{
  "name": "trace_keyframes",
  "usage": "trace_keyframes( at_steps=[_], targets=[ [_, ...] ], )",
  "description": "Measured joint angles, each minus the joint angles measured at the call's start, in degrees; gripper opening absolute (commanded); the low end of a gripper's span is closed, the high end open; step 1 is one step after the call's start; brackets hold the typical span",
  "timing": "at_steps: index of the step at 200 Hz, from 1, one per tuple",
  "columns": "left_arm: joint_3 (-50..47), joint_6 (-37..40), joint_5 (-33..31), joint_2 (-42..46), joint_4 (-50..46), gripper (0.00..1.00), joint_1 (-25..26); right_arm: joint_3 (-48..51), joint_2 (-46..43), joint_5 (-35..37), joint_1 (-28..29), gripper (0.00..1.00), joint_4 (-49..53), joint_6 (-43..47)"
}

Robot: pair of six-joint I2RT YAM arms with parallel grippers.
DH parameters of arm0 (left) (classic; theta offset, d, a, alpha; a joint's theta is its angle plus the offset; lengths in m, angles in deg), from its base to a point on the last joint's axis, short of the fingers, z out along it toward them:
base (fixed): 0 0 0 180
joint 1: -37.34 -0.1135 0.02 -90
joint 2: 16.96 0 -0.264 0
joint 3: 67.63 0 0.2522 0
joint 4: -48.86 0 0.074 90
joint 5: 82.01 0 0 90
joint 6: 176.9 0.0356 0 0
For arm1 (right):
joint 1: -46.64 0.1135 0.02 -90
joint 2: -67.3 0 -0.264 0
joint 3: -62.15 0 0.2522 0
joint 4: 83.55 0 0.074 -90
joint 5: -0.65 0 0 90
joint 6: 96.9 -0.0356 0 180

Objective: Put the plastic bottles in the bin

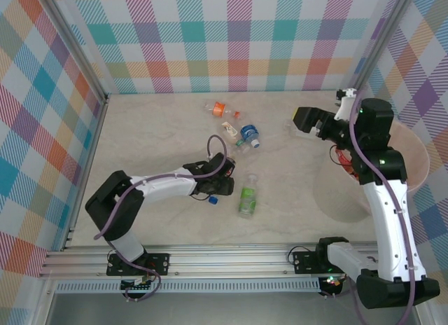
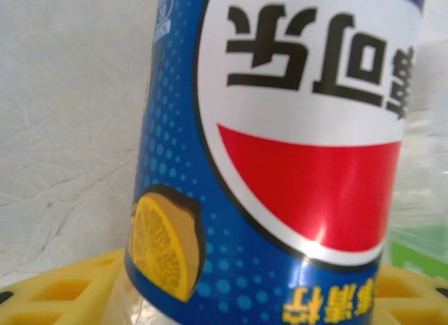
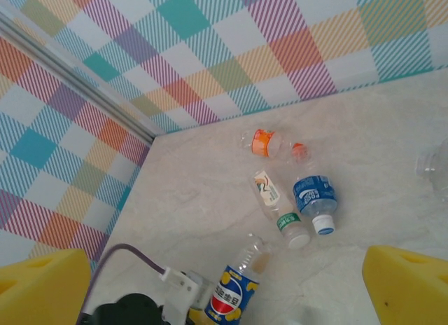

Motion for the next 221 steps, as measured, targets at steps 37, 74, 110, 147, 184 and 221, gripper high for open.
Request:
trace_keyframes(
  at_steps=[37, 74, 110, 147, 184, 221],
  targets=[
    [0.8, 2.1, 3.8, 7.9, 1.8, 0.56, -1.7, 0.0, 3.0, -0.2, 3.2, 1.00, -1.4, -0.5],
    [6.9, 4.2, 14.1, 10.3, 8.6, 0.56, -3.3, 1.2, 4.5, -5.8, 5.1, 1.00, -8.0, -3.9],
    [10.5, 3.5, 26.8, 10.1, 18.5, 0.56, -3.6, 1.7, 6.1, -10.7, 6.2, 1.00, -14.9, -7.8],
    [11.4, 0.7, 35.4, 8.6, 26.5, 0.57, -3.6, 1.7, 7.9, -10.0, 6.6, 1.00, -15.8, -9.5],
    [11.4, -0.8, 39.1, 7.3, 29.4, 0.57, -3.5, 4.5, 9.8, -15.4, 7.4, 0.97, -21.5, -11.2],
    [11.5, -1.9, 41.0, 6.5, 30.5, 0.58, -3.5, 6.1, 10.9, -17.0, 8.0, 0.77, -25.0, -12.5]
  ],
)
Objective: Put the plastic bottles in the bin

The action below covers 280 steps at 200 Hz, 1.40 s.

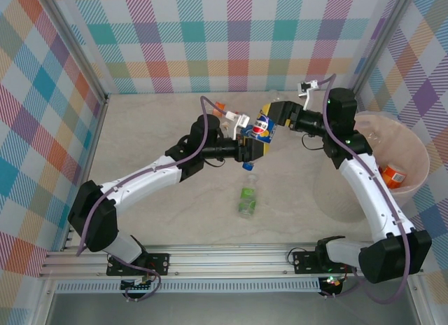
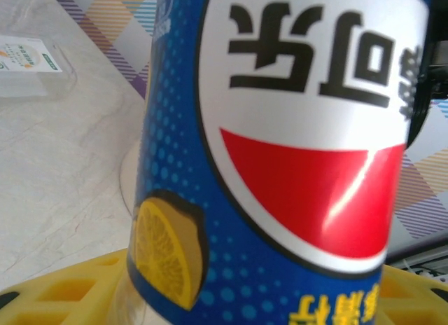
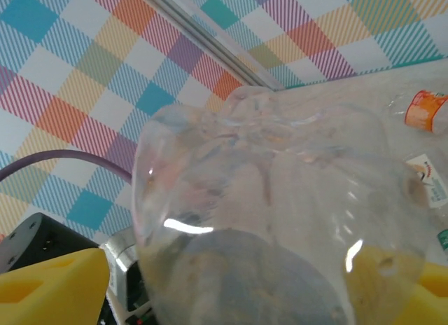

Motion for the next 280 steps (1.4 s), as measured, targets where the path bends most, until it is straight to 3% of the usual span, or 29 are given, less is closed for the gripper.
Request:
trace_keyframes(
  at_steps=[19, 46, 99, 110, 142, 169, 198, 232, 255, 280],
  targets=[
    [0.5, -0.2, 0.6, -0.3, 1.0, 0.58, 0.0, 0.0, 0.1, 1.3, 0.1, 0.67, 0.0, 0.0],
    [0.8, -0.6, 1.2, -1.0, 1.4, 0.59, 0.0, 0.0, 0.3, 2.6, 0.3, 0.67, 0.1, 0.3],
    [0.9, -1.5, 1.6, -1.6, 1.7, 0.62, 0.0, 0.0, 0.6, 4.0, 0.4, 0.55, 0.9, 0.8],
    [0.9, -1.5, 1.6, -1.6, 1.6, 0.68, 0.0, 0.0, 0.6, 4.5, 0.5, 0.53, 1.3, 1.1],
    [0.9, -1.2, 1.2, -1.7, 0.3, 0.99, 0.1, 0.0, 0.2, 9.2, 0.8, 0.51, 3.1, 2.8],
    [0.9, -0.5, -0.3, -1.7, -0.8, 1.00, 0.1, -0.5, -0.7, 16.1, 0.8, 0.50, 7.1, 5.3],
    [-0.6, 0.5, -5.9, -0.3, -2.8, 1.00, 0.1, -4.5, -0.9, 25.0, 0.8, 0.50, 14.8, 9.9],
    [-3.3, 1.2, -20.0, 3.4, -9.1, 1.00, 0.1, -14.9, -0.9, 36.0, 0.8, 0.50, 25.0, 17.2],
    [-4.2, 1.2, -28.3, 4.1, -12.7, 1.00, 0.1, -25.9, -0.5, 44.0, 0.8, 0.50, 33.8, 22.0],
    [-5.4, 1.1, -33.4, 4.1, -15.7, 1.00, 0.1, -45.1, 4.0, 52.6, -0.7, 0.51, 46.7, 26.1]
  ],
)
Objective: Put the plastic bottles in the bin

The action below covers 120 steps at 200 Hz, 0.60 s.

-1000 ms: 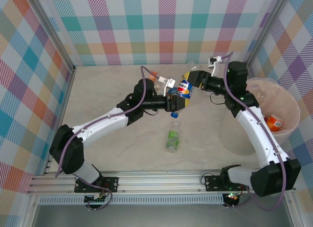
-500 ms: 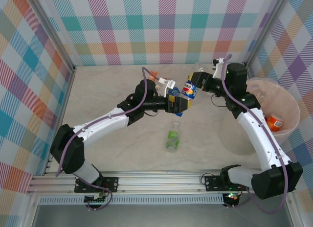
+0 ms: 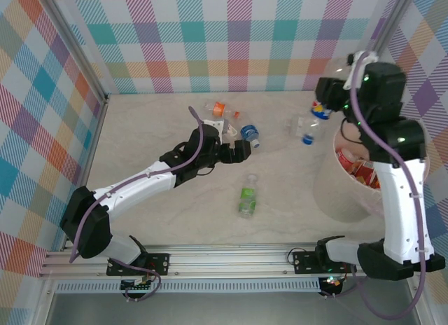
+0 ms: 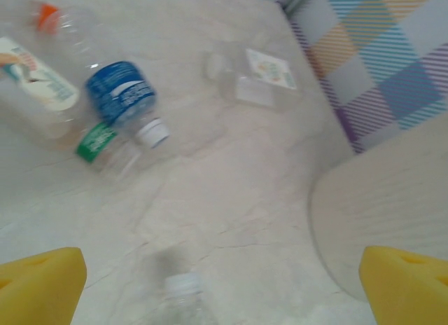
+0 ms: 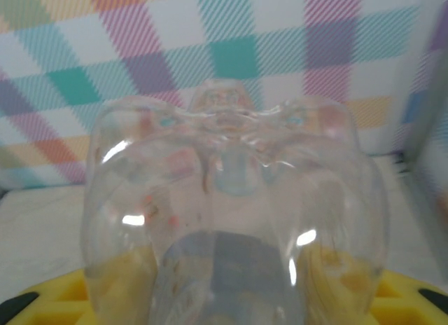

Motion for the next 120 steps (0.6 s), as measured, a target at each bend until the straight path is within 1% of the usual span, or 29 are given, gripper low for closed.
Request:
trace_keyframes(
  at_steps=[11, 23, 32, 45, 56, 73, 96, 120],
  targets=[
    [-0.1, -0.1, -1.3, -0.1, -0.9, 1.00, 0.0, -9.2, 3.1, 3.5, -2.4, 0.51, 6.1, 1.4],
    [-0.1, -0.2, -2.4, -0.1, -1.6, 1.00, 0.0, -15.9, 5.6, 6.6, -5.7, 0.51, 11.5, 2.3],
    [-0.1, -0.2, -2.9, -0.1, -1.6, 1.00, 0.0, -17.7, 6.3, 8.9, -8.1, 0.51, 14.9, 2.8],
    [-0.1, -0.2, -3.4, -0.2, -1.7, 1.00, 0.0, -16.9, 6.2, 12.0, -11.8, 0.51, 19.3, 3.1],
    [0.0, -0.2, -3.7, -0.5, -1.7, 1.00, 0.0, -13.7, 5.4, 14.3, -14.5, 0.51, 21.6, 3.3],
    [0.4, -0.2, -3.8, -1.5, -2.0, 1.00, 0.0, -3.7, 2.1, 16.6, -17.6, 0.51, 21.7, 4.2],
    [0.7, -0.2, -3.7, -2.5, -2.9, 1.00, 0.0, 10.2, -3.1, 18.6, -18.5, 0.51, 18.6, 6.1],
    [0.7, -0.3, -3.6, -3.0, -3.4, 1.00, 0.0, 18.1, -6.0, 21.3, -19.4, 0.54, 15.4, 7.1]
  ],
)
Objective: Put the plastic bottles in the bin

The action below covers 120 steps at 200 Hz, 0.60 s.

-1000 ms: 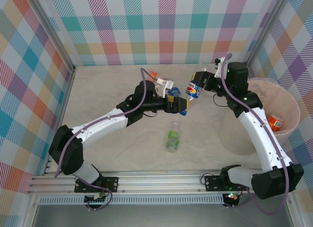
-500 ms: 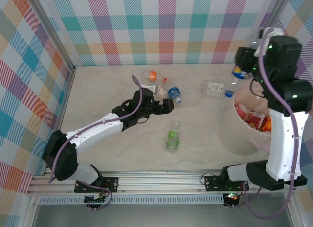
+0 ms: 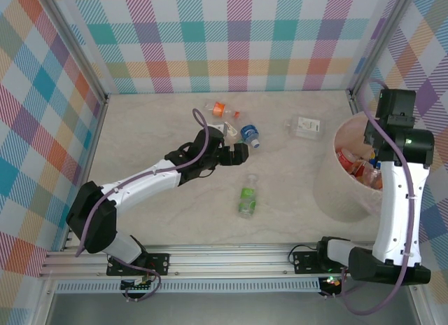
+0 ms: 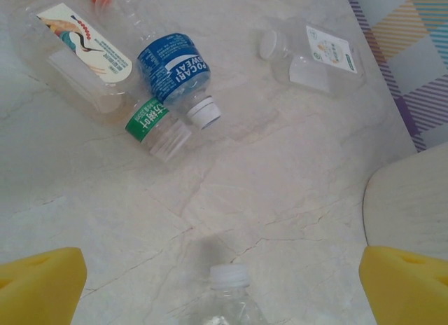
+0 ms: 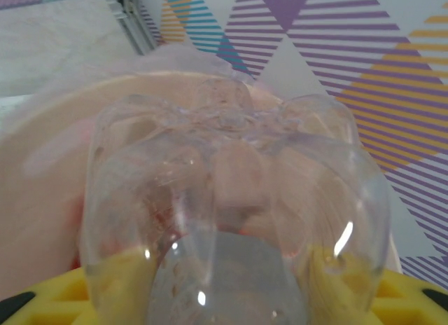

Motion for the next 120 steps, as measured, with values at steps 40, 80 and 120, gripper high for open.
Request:
trace_keyframes(
  at_steps=[40, 80, 120],
  targets=[
    [0.9, -0.4, 0.0, -0.1, -1.5, 1.00, 0.0, 9.0, -2.7, 2.7, -5.1, 0.65, -6.0, -1.7],
    [1.9, -0.6, 0.5, -0.9, -1.8, 1.00, 0.0, 14.0, -2.6, 2.5, -8.0, 0.83, -6.5, -3.4],
    [1.9, -0.8, 0.7, -1.0, -2.7, 1.00, 0.0, 13.6, -1.6, 0.4, -8.2, 0.89, -6.3, -4.4]
  ],
)
